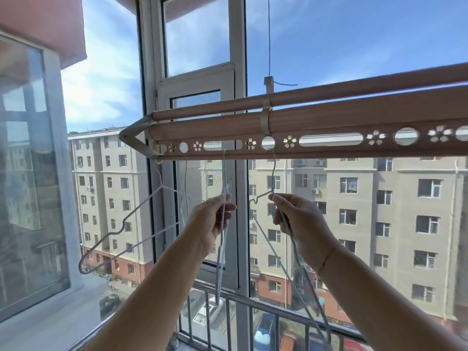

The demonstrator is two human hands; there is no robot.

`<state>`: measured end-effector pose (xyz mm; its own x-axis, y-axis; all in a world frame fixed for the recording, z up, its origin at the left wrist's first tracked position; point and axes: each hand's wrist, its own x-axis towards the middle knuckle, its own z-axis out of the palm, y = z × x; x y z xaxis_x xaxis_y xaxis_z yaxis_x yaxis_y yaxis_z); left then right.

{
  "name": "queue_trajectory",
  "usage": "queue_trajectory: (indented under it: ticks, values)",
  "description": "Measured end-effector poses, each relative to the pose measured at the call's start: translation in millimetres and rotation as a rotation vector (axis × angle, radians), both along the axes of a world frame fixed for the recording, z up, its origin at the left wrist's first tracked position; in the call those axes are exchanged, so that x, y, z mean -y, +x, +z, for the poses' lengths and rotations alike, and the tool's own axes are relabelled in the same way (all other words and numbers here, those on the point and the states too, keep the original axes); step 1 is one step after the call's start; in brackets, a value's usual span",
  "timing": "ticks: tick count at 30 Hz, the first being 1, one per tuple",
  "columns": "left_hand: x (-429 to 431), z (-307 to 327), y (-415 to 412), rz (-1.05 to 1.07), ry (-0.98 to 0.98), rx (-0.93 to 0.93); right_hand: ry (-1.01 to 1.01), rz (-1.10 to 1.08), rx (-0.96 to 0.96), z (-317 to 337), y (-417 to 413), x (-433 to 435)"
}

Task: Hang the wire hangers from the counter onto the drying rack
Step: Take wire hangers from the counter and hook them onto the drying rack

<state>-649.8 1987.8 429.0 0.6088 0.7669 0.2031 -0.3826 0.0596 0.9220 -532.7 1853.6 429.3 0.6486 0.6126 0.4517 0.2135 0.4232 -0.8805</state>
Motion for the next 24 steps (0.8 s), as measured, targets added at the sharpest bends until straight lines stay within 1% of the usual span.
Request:
queue_trajectory:
  ticks: [5,8,11,14,19,24]
  values:
    - [-0.2,-13.2,-16.7,0.037,0.022,-0.007,-0.025,0.036,-0.024,-3.1,-6.8,3.3]
    - [0.4,-25.7,-33.1,0.048,0.042,0.031,-0.034,-0.002,-0.027,-11.9,-6.0,5.5]
    - [-1.3,-41.3,-51.0,0.045,0.060,0.040,-0.032,-0.082,-0.074,-33.8,6.4,8.3]
    - [-4.2,-64.0,-63.6,0.051,0.058,0.012,-0.100,-0.137,-0.103,-70.5,19.9,12.3]
    - [2.2,-113.7,-59.0,-0.003,0.020,-0.123,-0.242,-0.163,-0.095,-132.1,31.8,30.3]
    - [23.0,-160.7,-20.9,-0.216,0.021,-0.327,-0.289,-0.228,-0.098,-157.9,40.2,67.8]
